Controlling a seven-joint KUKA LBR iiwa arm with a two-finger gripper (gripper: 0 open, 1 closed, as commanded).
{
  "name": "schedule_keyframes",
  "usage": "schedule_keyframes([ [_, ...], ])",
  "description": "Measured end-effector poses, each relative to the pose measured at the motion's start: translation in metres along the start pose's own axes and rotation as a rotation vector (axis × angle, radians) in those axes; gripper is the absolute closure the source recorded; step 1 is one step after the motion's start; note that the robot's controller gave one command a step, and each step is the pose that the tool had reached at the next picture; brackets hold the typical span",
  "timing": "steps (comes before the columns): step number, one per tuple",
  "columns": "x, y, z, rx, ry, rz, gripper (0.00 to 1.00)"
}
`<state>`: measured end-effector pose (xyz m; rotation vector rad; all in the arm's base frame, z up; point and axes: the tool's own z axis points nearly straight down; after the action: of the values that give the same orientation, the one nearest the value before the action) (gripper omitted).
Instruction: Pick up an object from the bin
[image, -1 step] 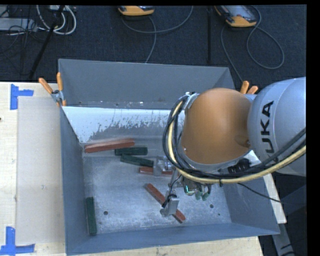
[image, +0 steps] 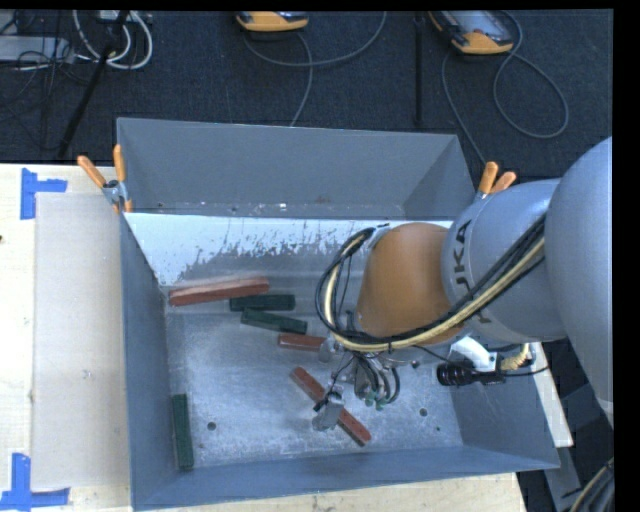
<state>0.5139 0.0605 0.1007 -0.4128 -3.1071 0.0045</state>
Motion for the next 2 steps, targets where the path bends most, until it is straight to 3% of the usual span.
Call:
schedule_keyframes([
  [1, 0.0216, -0.0752, 0.0324, -0.003, -0.008, 0.081, 0.00],
  [2, 0.0222, -0.0719, 0.0317, -0.004, -0.005, 0.076, 1.00],
])
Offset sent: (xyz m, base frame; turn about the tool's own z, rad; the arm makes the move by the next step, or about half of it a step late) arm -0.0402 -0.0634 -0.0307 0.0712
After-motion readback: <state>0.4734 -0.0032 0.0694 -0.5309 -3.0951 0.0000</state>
